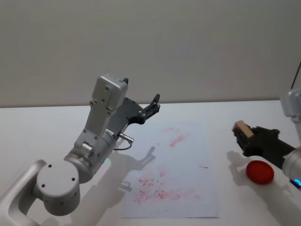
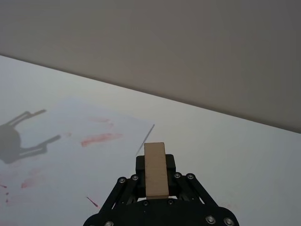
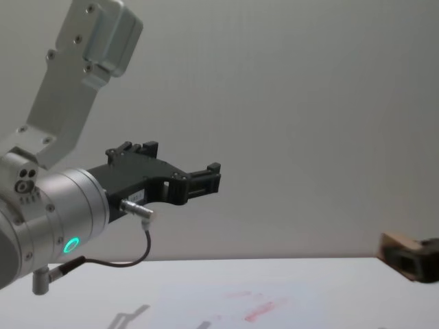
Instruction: Use the one hand to pick up the stamp and affix it onto the A4 paper.
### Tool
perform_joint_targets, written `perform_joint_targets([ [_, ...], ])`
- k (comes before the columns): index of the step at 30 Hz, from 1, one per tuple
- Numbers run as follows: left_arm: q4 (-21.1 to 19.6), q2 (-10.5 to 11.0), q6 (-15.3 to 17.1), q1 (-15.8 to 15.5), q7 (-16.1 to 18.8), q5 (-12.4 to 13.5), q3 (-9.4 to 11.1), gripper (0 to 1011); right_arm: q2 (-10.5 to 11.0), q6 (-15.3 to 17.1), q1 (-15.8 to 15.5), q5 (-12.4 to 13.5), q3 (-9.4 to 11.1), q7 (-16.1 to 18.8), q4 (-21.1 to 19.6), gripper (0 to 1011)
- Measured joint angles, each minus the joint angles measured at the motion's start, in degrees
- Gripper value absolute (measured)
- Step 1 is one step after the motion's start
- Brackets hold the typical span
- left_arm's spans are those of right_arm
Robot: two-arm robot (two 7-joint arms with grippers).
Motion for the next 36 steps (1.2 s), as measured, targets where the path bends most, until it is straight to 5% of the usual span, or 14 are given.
perform_joint_targets([
  [8,0.00,0.00,0.00,0.00,0.00,0.00,0.00,1001,2.31,0.82,-1.63,0.16,1.23,-0.36,-0.95,218],
  [36,0.00,0.00,0.00,0.00,0.00,0.00,0.00,1001,5.34,5.24,-4.74,-1.62,1.89,0.39,-2.17,218],
])
